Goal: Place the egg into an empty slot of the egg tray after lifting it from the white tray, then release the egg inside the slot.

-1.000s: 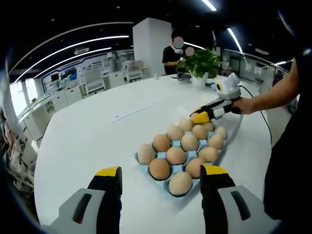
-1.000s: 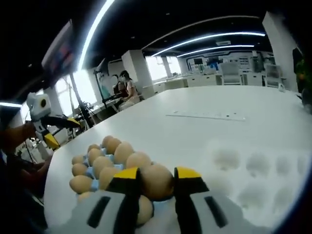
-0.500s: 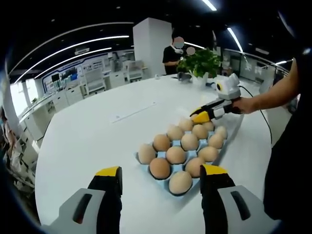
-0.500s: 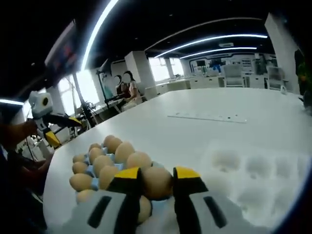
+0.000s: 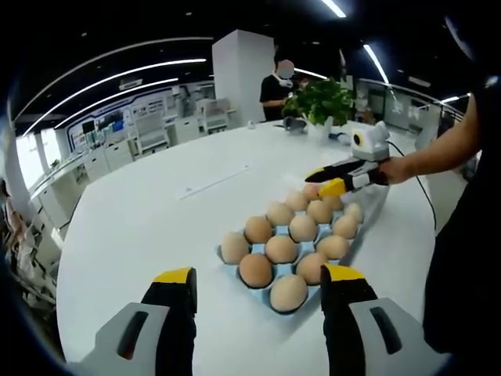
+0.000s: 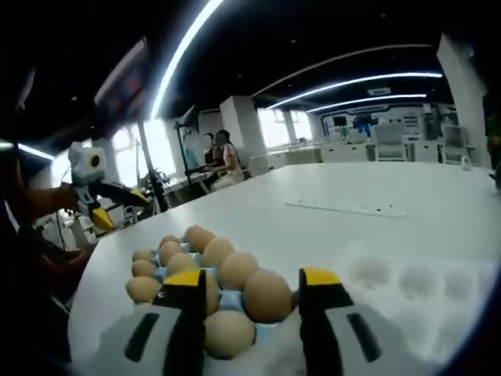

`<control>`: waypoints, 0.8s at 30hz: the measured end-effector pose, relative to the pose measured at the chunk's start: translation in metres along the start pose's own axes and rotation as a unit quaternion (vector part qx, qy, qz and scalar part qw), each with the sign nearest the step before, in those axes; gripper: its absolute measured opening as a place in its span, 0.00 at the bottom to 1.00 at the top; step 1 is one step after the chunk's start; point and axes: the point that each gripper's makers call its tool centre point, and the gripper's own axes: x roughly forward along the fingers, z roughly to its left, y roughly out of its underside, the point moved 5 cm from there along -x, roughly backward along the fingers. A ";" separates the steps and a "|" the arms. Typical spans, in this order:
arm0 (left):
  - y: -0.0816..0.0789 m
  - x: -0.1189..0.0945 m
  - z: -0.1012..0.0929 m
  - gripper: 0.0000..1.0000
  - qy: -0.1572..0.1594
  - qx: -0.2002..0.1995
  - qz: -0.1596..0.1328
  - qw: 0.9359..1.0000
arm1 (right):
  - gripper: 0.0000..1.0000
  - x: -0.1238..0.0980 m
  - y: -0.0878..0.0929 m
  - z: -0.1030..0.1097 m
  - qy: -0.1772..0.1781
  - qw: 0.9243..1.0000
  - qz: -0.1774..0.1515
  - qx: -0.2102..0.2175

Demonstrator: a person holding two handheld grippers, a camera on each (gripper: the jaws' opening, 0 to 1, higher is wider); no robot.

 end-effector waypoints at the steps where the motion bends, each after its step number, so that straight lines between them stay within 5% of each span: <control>1: 0.000 0.000 0.000 0.64 0.001 0.000 0.000 1.000 | 0.59 -0.001 -0.002 0.000 -0.003 1.000 -0.006 0.003; 5: -0.003 0.000 -0.005 0.65 0.016 -0.004 -0.016 1.000 | 0.92 -0.006 -0.011 0.011 -0.041 0.998 -0.042 0.011; 8: -0.006 0.000 -0.011 0.68 0.029 -0.008 -0.032 0.999 | 0.99 -0.015 -0.011 0.020 -0.060 0.998 -0.035 -0.006; 14: -0.017 -0.004 -0.029 0.84 0.075 -0.049 -0.071 0.993 | 1.00 -0.034 -0.016 0.041 -0.088 0.996 -0.033 -0.001; 19: -0.030 -0.012 -0.043 0.95 0.089 -0.043 -0.097 0.990 | 1.00 -0.056 -0.027 0.054 -0.098 0.994 -0.039 0.006; 24: -0.047 -0.026 -0.071 1.00 0.108 -0.013 -0.130 0.986 | 1.00 -0.089 -0.057 0.074 -0.092 0.992 -0.085 -0.022</control>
